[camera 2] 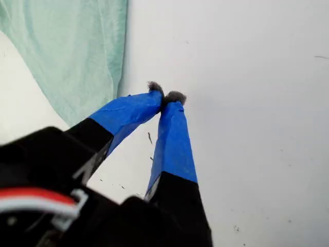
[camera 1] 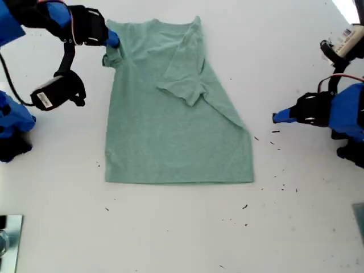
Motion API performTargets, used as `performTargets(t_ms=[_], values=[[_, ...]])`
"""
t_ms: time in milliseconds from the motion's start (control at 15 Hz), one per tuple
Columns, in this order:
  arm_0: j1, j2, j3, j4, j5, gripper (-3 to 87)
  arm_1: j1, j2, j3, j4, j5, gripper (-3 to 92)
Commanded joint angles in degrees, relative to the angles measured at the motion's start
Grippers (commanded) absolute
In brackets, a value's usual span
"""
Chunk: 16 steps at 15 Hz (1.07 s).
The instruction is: Fold t shirt
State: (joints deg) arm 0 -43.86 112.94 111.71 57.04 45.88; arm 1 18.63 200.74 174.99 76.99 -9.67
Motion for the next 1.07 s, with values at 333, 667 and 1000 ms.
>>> performTargets(t_ms=[333, 667, 1000], values=[[15.03, -24.96, -20.48, -11.25, -3.60, -0.2, -0.26, 0.26, 3.34, -1.05, 0.09, 2.6], [17.40, -48.78, -49.92, -2.46, -3.25, 13.3, -0.97, 0.26, 3.34, -1.05, 0.70, 2.6], [14.50, -7.29, -25.58, 5.45, -5.36, 2.2, -1.05, 0.26, 3.34, -1.05, 0.00, 2.9]])
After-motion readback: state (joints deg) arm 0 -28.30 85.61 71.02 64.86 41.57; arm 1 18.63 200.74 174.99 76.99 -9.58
